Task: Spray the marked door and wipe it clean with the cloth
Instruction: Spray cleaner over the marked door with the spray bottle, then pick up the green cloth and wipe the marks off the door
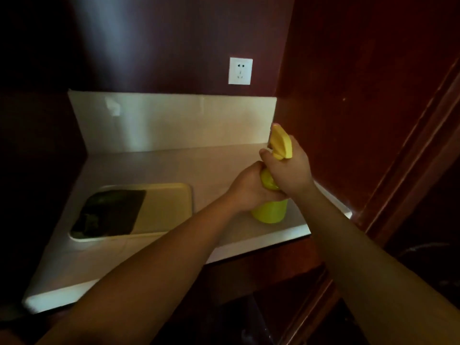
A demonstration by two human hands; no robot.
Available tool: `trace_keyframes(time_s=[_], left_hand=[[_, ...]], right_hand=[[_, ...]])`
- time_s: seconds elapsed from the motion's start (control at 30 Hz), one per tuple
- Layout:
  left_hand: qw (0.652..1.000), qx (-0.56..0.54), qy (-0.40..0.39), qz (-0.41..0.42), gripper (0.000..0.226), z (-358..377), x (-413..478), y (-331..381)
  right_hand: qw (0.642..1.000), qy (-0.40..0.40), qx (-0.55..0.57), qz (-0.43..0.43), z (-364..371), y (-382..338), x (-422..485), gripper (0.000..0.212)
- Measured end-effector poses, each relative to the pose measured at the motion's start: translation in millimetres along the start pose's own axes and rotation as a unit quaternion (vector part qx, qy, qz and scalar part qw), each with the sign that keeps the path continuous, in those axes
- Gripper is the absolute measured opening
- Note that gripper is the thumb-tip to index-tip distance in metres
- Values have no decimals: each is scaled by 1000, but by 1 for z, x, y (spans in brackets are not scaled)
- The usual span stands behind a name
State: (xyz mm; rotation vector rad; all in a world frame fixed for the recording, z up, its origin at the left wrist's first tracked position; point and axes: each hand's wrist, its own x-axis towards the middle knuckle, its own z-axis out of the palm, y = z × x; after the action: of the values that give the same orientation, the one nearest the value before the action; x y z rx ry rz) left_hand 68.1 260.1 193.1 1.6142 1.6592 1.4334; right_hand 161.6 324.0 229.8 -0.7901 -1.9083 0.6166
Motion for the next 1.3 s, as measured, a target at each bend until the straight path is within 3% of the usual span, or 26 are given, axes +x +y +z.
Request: trace_keyframes(time_s=[0.1,0.2,0.33,0.47,0.57,0.63,0.7,0.77,0.83,0.93,1.0,1.17,1.3], left_hand=[[998,49,11,-37,92,-6,17,-16],[991,89,11,-102,72,-10,18,-26],[989,117,39,-84,81,-14,16,-25],[975,175,12,-135,71,-37,3,-26],[963,219,92,-129,42,-78,-32,-38],[930,293,157,-158,23,-112,-61,-49],[864,402,163,-257,24,-144,-87,-60],[800,457,139,-363,34,-163,-110,-69],[781,465,143,-393,39,-172,-124,-75],[793,451,172,-373,28,-177,-129,-80],[822,403,184,-357,27,-183,-132,-79],[901,364,86,-219,15,-192,-143,-57],[943,318,26,-97,16,-180,-132,-31]], right_hand=[[999,-38,25,-9,19,21,20,38],[996,-74,54,-6,39,38,28,40],[994,-74,84,15,50,41,26,48],[995,46,81,19,39,33,-11,77],[985,140,83,-47,43,24,-55,74],[980,150,85,-98,57,17,-77,61],[981,103,87,-142,80,8,-91,47],[986,10,86,-146,103,-10,-100,39],[985,-109,60,-121,128,-32,-107,39],[960,-254,0,-117,165,-53,-112,44],[947,-298,-27,-116,181,-61,-114,46],[943,-292,-74,-140,184,-66,-109,49],[961,-245,-65,-110,144,-59,-103,9]])
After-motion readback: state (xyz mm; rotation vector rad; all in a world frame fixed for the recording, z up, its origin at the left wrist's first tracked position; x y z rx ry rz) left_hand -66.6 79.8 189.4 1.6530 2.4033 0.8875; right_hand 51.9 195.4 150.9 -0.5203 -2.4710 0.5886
